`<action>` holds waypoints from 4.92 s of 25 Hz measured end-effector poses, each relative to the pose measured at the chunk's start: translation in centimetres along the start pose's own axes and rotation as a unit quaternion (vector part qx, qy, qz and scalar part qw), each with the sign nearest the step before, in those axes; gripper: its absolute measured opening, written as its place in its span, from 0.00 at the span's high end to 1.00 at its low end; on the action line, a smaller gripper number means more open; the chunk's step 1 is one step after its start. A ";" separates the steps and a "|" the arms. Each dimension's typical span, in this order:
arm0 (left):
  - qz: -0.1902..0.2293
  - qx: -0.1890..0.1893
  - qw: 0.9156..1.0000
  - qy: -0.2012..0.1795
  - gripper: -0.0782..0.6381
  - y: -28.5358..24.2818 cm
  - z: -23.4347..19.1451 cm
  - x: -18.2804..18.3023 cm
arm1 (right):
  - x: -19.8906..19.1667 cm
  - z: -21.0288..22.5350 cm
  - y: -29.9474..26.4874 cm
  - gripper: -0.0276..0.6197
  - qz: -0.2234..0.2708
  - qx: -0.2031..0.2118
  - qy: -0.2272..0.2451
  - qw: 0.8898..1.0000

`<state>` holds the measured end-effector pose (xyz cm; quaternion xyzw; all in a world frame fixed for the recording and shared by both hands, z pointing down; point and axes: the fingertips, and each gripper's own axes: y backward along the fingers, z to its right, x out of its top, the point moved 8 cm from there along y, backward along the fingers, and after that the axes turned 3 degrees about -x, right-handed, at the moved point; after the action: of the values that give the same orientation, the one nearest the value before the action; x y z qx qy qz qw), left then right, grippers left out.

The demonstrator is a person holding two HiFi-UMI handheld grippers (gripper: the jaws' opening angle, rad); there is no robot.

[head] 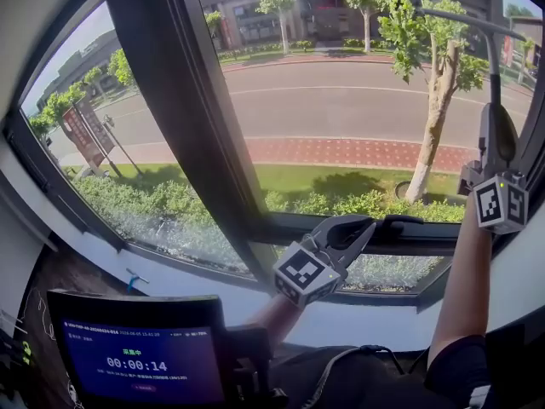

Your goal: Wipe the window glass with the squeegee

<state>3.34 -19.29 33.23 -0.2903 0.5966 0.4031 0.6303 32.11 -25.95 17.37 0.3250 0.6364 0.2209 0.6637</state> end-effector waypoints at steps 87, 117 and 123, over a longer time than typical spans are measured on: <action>-0.050 -0.057 0.996 0.049 0.89 -0.9 2.4 -3.9 | -14.9 -1.9 25.9 0.80 -0.297 -0.064 -0.069 0.950; -0.079 -0.058 0.993 0.067 0.89 0.3 3.1 -4.1 | -18.3 -3.0 30.5 0.81 -0.367 -0.072 -0.086 0.923; -0.081 -0.056 0.993 0.069 0.89 0.3 3.1 -4.2 | -18.7 -2.9 31.1 0.81 -0.379 -0.073 -0.088 0.918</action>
<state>4.88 -17.16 37.81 -0.3992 0.5897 0.3629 0.6010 31.29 -17.24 52.74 0.0285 0.6330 -0.0307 0.7730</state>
